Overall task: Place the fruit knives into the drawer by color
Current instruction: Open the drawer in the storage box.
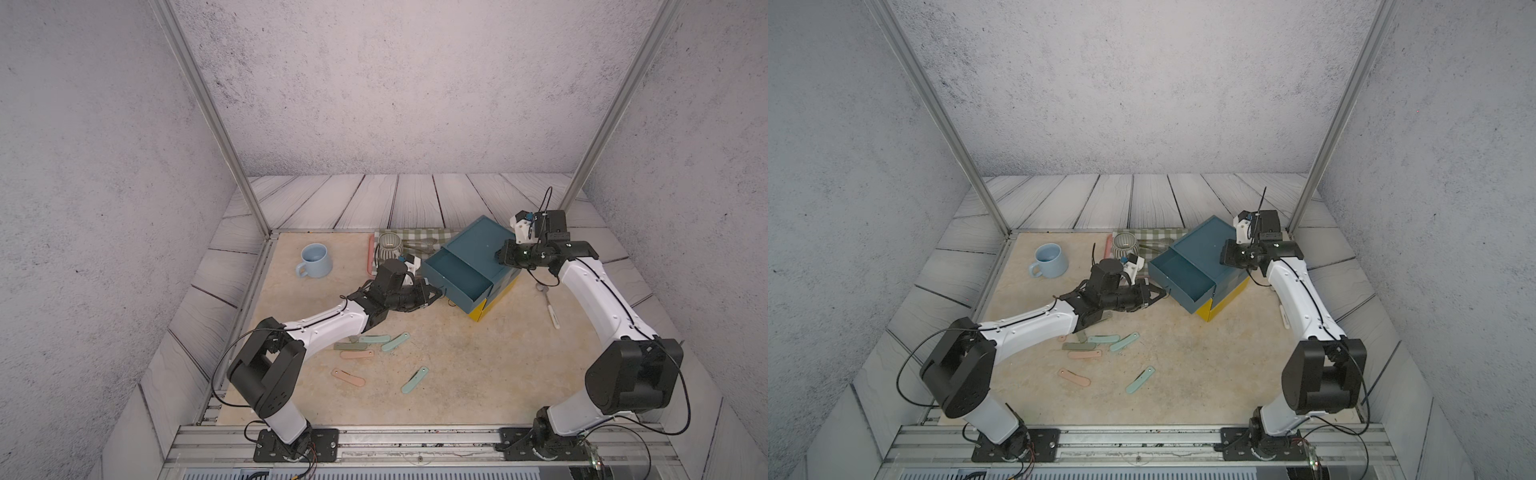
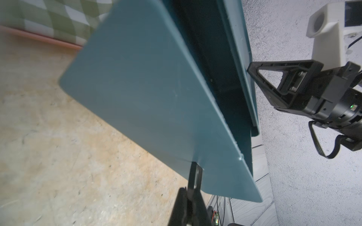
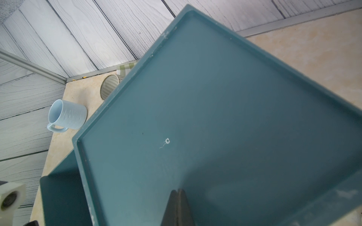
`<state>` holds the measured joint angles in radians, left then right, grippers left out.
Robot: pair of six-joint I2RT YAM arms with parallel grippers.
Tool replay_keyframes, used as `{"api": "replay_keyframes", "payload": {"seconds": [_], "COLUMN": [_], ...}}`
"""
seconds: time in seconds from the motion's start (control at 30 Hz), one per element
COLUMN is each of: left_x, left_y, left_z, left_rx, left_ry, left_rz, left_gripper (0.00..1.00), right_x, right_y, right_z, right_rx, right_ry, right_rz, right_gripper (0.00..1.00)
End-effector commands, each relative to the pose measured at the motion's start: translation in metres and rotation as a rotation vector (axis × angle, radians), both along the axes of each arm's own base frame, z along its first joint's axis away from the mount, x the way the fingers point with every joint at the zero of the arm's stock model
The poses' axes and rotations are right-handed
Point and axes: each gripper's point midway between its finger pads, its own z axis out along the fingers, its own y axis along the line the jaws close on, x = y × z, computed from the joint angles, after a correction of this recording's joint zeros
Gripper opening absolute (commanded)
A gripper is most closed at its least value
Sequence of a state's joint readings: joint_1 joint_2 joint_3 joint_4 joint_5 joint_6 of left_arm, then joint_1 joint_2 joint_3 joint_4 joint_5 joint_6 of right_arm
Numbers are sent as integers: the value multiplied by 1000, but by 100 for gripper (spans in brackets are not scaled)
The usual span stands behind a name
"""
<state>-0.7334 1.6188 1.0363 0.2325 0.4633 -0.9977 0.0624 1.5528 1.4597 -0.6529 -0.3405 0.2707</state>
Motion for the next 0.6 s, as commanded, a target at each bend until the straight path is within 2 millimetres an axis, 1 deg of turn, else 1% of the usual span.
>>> {"api": "replay_keyframes", "payload": {"seconds": [0.0, 0.13, 0.27, 0.3, 0.4, 0.47, 0.53, 0.57], "left_x": [-4, -9, -9, -8, -7, -6, -6, -6], "left_y": [10, 15, 16, 16, 16, 17, 17, 18], "left_z": [5, 3, -1, -2, -3, -3, -1, 0], "left_rx": [8, 15, 24, 25, 29, 31, 35, 35], "left_ry": [-36, -33, -30, -31, -31, -34, -38, -42], "left_rz": [25, 30, 34, 36, 40, 43, 43, 44], "left_gripper": [0, 0, 0, 3, 22, 30, 42, 46], "right_x": [-22, -24, -26, -26, -26, -26, -26, -26], "right_y": [-3, -3, -3, -3, -3, -2, -2, -2], "right_z": [-29, -28, -27, -27, -28, -29, -29, -29], "right_rx": [-19, -17, -16, -16, -16, -15, -17, -18], "right_ry": [126, 126, 124, 124, 127, 129, 129, 129], "right_rz": [-11, -11, -11, -12, -11, -9, -5, -5], "right_gripper": [0, 0, 1, 1, 1, 2, 2, 2]}}
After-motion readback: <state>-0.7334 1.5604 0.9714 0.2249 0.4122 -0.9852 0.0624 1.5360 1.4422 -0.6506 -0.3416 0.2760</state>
